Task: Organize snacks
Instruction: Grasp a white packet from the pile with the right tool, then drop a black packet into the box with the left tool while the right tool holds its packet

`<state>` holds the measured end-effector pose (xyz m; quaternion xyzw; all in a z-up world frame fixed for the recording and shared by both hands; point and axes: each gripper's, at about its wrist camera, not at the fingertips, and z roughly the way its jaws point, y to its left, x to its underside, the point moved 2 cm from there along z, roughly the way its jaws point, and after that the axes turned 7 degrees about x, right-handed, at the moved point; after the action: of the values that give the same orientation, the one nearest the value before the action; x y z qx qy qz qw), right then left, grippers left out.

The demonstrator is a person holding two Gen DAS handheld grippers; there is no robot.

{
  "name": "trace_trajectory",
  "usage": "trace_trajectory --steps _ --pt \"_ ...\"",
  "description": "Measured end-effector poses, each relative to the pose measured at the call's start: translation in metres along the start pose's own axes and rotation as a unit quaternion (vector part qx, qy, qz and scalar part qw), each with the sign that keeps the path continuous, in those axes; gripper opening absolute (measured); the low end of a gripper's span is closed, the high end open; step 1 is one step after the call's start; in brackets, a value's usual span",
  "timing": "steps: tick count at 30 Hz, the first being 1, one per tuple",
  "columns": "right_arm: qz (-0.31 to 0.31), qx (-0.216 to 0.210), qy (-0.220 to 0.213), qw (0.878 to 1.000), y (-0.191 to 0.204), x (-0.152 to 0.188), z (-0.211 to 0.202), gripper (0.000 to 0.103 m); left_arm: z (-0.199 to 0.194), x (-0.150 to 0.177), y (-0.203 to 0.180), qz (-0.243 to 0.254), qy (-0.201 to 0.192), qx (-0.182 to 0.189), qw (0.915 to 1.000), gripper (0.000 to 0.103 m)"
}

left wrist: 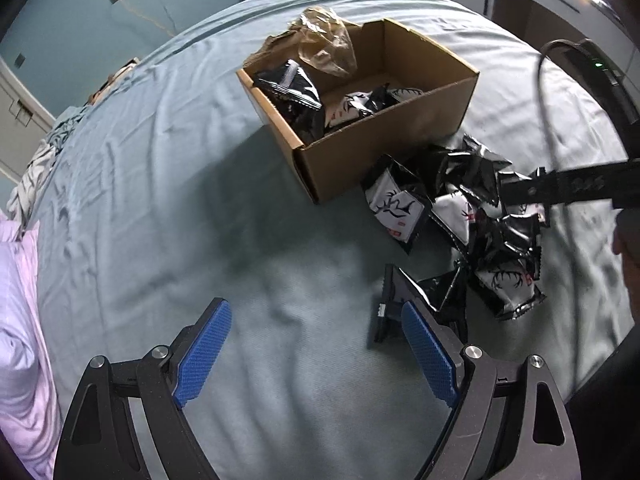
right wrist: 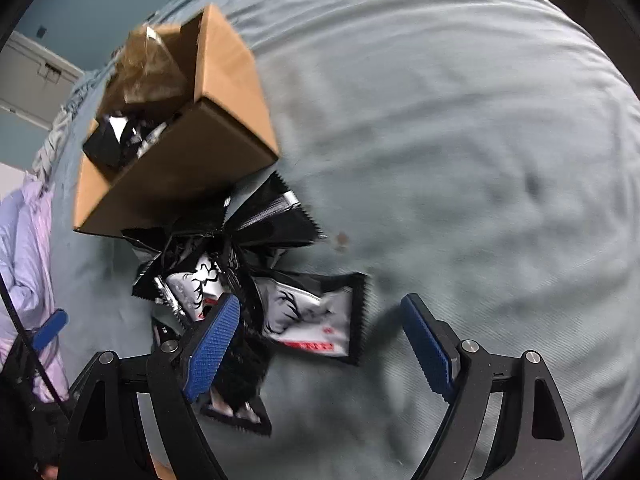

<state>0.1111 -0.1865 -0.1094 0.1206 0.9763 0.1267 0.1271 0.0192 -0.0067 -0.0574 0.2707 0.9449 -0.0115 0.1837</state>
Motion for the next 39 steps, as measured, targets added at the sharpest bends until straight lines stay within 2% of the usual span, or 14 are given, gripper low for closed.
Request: trace_trajectory --steps 2,3,4,5,8,10,13,19,23,26,28,30,33,39 --pt "-0.033 0.026 -0.012 0.999 0.009 0.001 0.005 0.081 0.002 0.000 -0.001 0.002 0.002 0.000 1.0000 0.088" --pt "-0.052 0.036 -0.022 0.998 0.013 0.003 0.005 0.073 0.002 0.000 -0.001 0.002 0.003 0.001 1.0000 0.088" --pt "-0.062 0.038 -0.025 0.997 0.015 0.003 0.005 0.056 0.002 0.000 -0.001 0.003 0.003 0.001 1.0000 0.088" --pt "-0.071 0.036 -0.025 0.997 0.017 0.005 0.007 0.046 0.002 0.001 -0.001 0.003 0.003 0.001 1.0000 0.088" --pt "-0.066 0.021 -0.032 0.997 0.014 0.006 0.006 0.037 0.004 0.000 0.001 0.001 0.004 -0.007 1.0000 0.088" --pt "-0.057 0.005 -0.038 0.998 0.009 0.007 0.001 0.026 0.005 0.000 0.005 -0.002 0.006 -0.017 0.9998 0.088" --pt "-0.035 -0.015 -0.059 0.998 -0.002 0.008 -0.015 0.018 0.011 0.003 0.012 -0.012 0.015 -0.025 0.9995 0.088" --pt "0.016 -0.038 -0.096 0.994 -0.029 0.021 -0.052 0.017 0.017 0.006 0.021 -0.034 0.029 -0.026 0.9987 0.088" --pt "0.034 -0.061 -0.155 0.985 -0.041 0.047 -0.099 0.017 0.017 0.008 0.021 -0.039 0.028 -0.014 0.9987 0.088" --pt "0.065 -0.081 -0.177 0.979 -0.058 0.074 -0.117 0.017 0.021 0.008 0.017 -0.032 0.032 -0.006 0.9990 0.088" --pt "0.085 -0.104 -0.186 0.973 -0.067 0.080 -0.126 0.017 0.026 0.008 0.014 -0.031 0.037 0.009 0.9988 0.088" --pt "0.097 -0.123 -0.199 0.967 -0.074 0.084 -0.134 0.017 0.034 0.008 0.013 -0.050 0.050 0.062 0.9956 0.088" --pt "0.109 -0.118 -0.196 0.967 -0.079 0.084 -0.132 0.017 0.045 0.006 0.011 -0.069 0.062 0.109 0.9897 0.088" --pt "0.145 -0.110 -0.163 0.970 -0.085 0.072 -0.110 0.017 0.051 0.002 -0.010 -0.024 0.060 0.114 0.9914 0.088"
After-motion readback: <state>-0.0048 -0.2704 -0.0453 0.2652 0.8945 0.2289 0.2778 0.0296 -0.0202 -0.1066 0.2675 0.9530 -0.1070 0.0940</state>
